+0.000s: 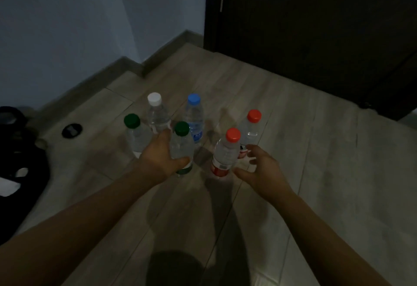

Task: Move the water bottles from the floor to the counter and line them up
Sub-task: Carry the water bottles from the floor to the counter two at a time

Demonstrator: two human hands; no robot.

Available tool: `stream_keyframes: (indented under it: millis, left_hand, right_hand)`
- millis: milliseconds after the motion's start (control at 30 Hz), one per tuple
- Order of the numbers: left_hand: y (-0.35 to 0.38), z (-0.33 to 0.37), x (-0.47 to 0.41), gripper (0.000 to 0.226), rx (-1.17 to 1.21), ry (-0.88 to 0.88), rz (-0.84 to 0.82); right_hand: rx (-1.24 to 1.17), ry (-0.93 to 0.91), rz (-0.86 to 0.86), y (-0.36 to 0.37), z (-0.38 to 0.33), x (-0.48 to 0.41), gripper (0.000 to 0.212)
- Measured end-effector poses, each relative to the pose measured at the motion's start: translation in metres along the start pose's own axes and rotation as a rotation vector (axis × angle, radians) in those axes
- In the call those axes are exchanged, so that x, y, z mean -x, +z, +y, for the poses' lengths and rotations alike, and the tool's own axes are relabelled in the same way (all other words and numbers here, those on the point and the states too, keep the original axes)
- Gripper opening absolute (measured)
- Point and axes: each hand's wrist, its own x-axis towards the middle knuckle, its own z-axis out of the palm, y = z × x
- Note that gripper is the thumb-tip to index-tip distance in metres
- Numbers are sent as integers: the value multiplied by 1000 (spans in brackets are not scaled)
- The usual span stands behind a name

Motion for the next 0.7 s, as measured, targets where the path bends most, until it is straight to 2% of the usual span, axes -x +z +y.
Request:
stream_keyframes:
  millis: [67,167,367,700]
  left_hand:
    - [13,-7,-3,57,78,14,43]
    - [25,-15,-8,60,168,13,91]
    - [31,-13,-18,57,293,-80,154]
    - [38,-16,-23,56,383,-54,170]
  right_hand:
    - [-108,-52,70,12,5,-3,52]
    - [-238,-99,134,28,8,-7,45]
    - [-407,-160,211,46,0,-21,52]
    - [-487,-177,244,59,-2,-33,49]
